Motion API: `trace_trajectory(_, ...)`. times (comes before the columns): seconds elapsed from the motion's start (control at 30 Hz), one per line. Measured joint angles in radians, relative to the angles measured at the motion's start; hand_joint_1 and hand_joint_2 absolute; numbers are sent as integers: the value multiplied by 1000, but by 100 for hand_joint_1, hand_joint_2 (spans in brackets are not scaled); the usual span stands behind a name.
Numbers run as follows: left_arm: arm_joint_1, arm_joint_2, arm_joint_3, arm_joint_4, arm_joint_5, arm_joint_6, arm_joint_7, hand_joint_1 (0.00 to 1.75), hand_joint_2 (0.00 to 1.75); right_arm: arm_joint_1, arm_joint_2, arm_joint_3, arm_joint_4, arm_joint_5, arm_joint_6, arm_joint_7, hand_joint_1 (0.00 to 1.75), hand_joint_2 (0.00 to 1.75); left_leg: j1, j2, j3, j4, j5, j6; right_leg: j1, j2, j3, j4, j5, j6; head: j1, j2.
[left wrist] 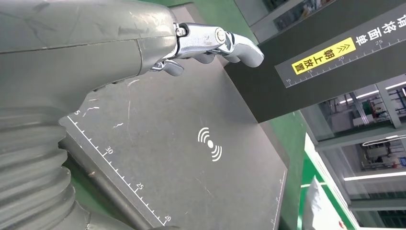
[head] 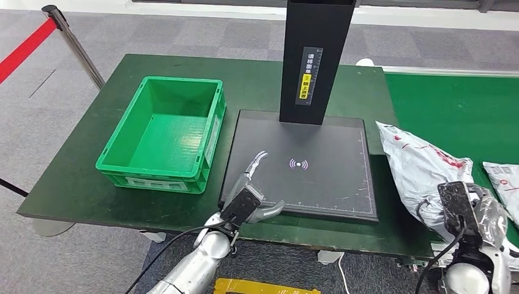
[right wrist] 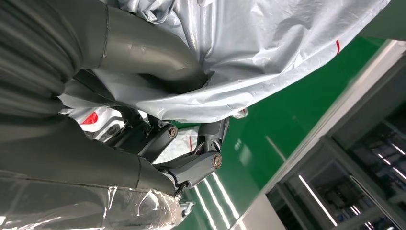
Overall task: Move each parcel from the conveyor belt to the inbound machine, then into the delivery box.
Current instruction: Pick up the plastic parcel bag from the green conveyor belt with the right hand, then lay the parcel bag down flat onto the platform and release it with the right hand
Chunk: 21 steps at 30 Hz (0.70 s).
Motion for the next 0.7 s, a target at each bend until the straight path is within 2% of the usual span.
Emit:
trace_trajectory(0.4, 0, 0, 2, 5, -8, -4, -5, 0, 175, 18, 11, -1, -91, -27, 32, -38, 175, 175, 0, 0, 0, 0, 0, 0, 0, 0, 0, 0, 0, 0, 0, 0)
trace_trajectory(0.7, -1, 0, 2, 15, 1, 5, -22, 0, 175, -25, 16, 85, -84, -14, 38, -46, 175, 175, 0, -1, 0, 0, 0, 0, 0, -2, 1, 0, 0, 0, 0, 0)
